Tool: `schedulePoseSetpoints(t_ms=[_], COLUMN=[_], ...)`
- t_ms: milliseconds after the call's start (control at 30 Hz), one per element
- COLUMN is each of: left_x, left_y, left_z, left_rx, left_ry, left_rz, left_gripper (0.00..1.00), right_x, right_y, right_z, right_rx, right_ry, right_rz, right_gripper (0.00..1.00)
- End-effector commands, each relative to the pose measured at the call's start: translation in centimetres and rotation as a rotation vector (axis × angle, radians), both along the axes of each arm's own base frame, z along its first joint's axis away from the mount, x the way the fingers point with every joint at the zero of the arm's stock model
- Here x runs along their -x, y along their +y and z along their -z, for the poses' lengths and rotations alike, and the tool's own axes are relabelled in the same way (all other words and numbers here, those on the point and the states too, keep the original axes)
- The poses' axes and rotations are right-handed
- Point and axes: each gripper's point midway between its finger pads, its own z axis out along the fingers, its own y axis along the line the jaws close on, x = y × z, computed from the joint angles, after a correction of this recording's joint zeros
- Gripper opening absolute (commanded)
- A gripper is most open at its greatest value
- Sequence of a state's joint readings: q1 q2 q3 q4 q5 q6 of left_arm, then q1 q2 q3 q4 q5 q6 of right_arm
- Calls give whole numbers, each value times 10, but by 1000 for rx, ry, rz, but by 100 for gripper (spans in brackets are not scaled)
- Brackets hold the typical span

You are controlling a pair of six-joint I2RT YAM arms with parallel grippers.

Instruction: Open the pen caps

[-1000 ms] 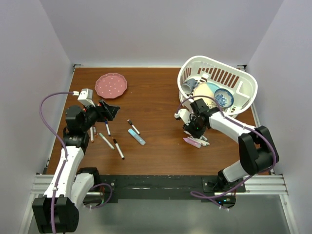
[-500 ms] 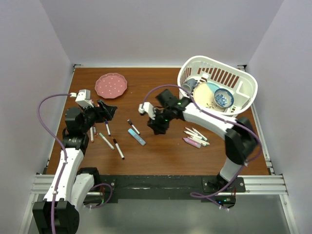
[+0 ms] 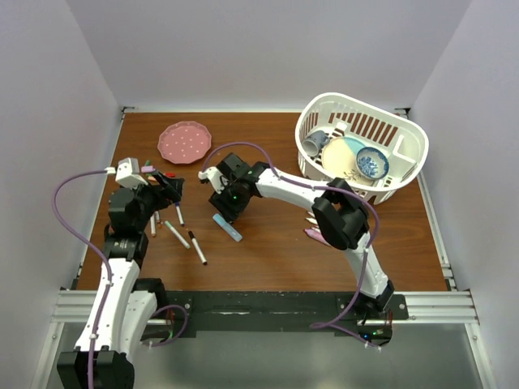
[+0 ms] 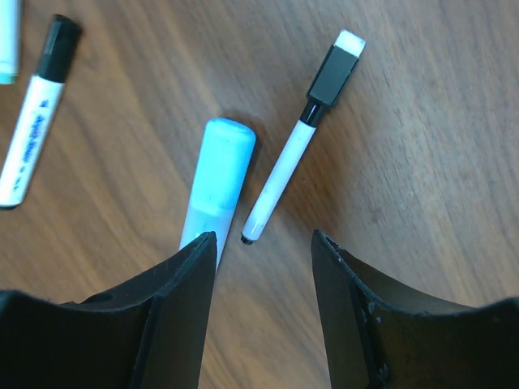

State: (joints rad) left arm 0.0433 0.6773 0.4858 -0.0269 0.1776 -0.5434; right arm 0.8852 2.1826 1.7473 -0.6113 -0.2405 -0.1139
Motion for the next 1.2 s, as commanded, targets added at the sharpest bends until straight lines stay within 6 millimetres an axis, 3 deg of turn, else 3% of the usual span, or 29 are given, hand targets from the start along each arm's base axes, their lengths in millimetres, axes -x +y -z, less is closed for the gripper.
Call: schedulePoseSetpoints(t_ms=[0,367,733,900,967,1000,1033,1100,1167], left_x=[-5,-4,-3,-4,-5,-6,-7,-8,-7], left_y=[-8,-10,0,2,0,-2,-5,-17,-31], left_z=[4,2,2,10,13,17,17,20,21], left_rx=[63,60,59,78,90,96,99,117,136], left_ry=[-12,-12,-4,25,42,55,58,64,57], left_rz=[22,32,-28,-53,-43,-32,-15,56,141], left_gripper=[84,84,85,91,93,94,94,94,94], right_x=[-11,-17,-20,-22,-22,-20,-21,-20,-21], right_y=[10,11,6,-13,-18,-25,-25,-32,-35], right_z=[-13,6,26,38,36,41,35,35,20], right_rx=[10,67,139,199,202,225,213,224,197], right_ry=[-62,-70,-106,-152,-167,-171,-187,-196,-212], right_rz=[61,77,85,117,120,114,115,111,112], right_gripper=[55,54,44,28,19,8,3,0,0])
